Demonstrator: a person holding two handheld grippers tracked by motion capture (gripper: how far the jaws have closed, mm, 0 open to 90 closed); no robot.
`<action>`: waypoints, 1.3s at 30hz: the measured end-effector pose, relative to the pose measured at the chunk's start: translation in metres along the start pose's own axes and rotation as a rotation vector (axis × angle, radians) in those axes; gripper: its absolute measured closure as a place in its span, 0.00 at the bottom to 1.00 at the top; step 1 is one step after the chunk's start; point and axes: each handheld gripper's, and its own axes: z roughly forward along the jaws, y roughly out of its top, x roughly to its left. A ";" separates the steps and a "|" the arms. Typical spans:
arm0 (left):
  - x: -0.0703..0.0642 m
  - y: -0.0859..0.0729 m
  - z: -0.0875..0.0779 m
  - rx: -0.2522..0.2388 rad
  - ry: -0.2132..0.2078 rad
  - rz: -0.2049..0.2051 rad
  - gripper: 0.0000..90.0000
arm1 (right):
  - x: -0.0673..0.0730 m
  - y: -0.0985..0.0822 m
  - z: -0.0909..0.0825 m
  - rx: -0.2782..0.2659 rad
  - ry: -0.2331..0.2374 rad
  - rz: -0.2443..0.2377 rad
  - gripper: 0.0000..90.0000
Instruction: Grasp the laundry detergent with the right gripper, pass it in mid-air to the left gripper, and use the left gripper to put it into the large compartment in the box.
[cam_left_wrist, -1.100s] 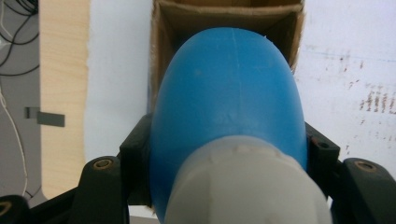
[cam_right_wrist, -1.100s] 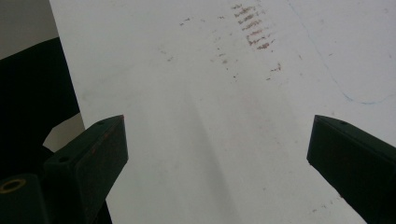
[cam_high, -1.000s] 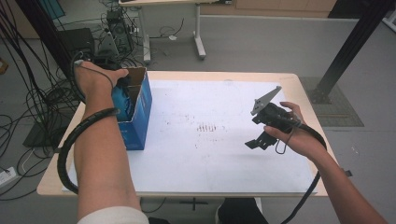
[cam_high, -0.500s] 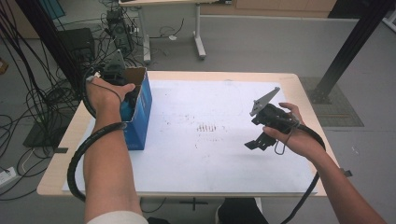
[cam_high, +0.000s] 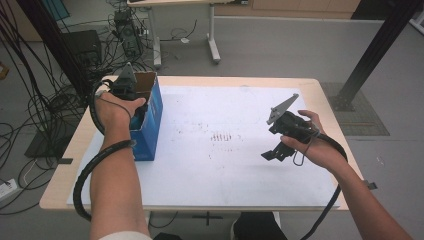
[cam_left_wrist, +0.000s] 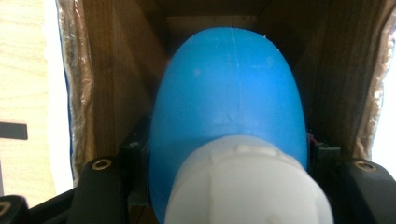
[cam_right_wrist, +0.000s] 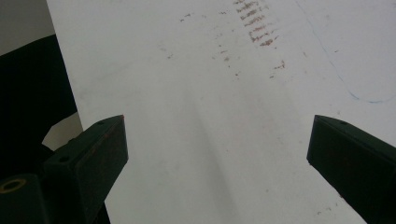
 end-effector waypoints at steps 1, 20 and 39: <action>0.000 0.000 0.000 0.001 -0.002 -0.003 0.41 | 0.000 0.000 0.001 0.001 0.001 0.000 0.06; 0.000 0.001 0.000 0.010 0.001 -0.006 0.41 | -0.001 0.000 0.001 0.004 -0.002 0.001 0.06; 0.001 -0.001 0.000 0.008 -0.009 -0.010 0.41 | -0.002 -0.002 0.000 0.006 -0.002 0.000 0.06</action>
